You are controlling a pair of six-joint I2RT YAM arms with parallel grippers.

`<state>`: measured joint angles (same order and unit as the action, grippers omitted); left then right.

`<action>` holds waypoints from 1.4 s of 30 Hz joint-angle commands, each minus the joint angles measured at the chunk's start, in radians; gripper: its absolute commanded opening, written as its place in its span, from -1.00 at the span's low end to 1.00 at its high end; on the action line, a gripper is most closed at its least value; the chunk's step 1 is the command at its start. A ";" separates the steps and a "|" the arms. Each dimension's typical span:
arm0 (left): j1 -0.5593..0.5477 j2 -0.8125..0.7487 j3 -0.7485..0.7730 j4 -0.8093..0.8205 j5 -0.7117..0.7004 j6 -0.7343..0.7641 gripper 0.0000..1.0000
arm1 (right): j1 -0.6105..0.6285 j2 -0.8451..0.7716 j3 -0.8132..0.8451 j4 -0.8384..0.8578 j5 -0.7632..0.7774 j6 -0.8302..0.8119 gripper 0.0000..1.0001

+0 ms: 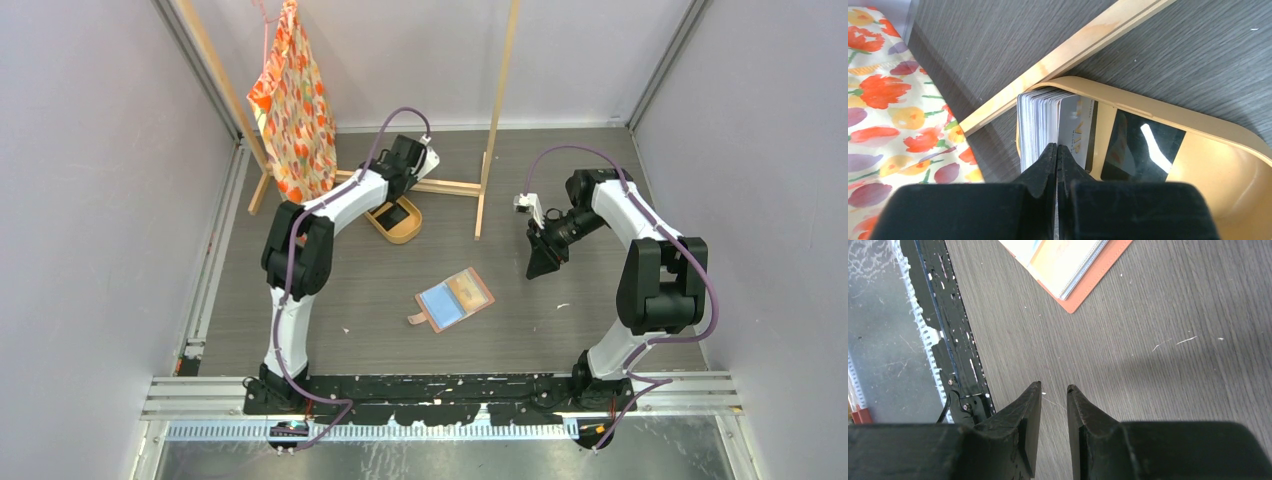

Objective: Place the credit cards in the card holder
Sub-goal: Pick up the credit card from the storage box.

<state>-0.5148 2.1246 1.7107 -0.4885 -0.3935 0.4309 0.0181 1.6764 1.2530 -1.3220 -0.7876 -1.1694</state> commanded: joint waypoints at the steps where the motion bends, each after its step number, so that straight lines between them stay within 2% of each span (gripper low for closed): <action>1: 0.009 -0.095 0.007 0.015 0.022 -0.012 -0.99 | -0.002 -0.004 0.036 -0.019 -0.022 -0.018 -0.39; 28: -0.025 -0.227 -0.024 -0.042 0.163 -0.108 -0.99 | -0.001 -0.004 0.049 -0.032 -0.082 0.013 -0.40; 35: -0.027 -0.320 -0.060 -0.043 0.335 -0.221 -0.99 | 0.003 -0.017 0.038 0.028 -0.156 0.101 -0.38; 40: -0.028 -0.435 -0.206 0.054 0.554 -0.369 -1.00 | 0.003 -0.057 0.022 0.082 -0.188 0.170 -0.38; 42: -0.044 -0.480 -0.259 0.082 0.555 -0.387 -0.99 | 0.003 -0.072 0.017 0.095 -0.205 0.191 -0.37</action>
<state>-0.5373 1.7515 1.5269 -0.4980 0.0212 0.1562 0.0185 1.6707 1.2678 -1.2724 -0.9207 -1.0409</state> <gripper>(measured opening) 0.009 0.310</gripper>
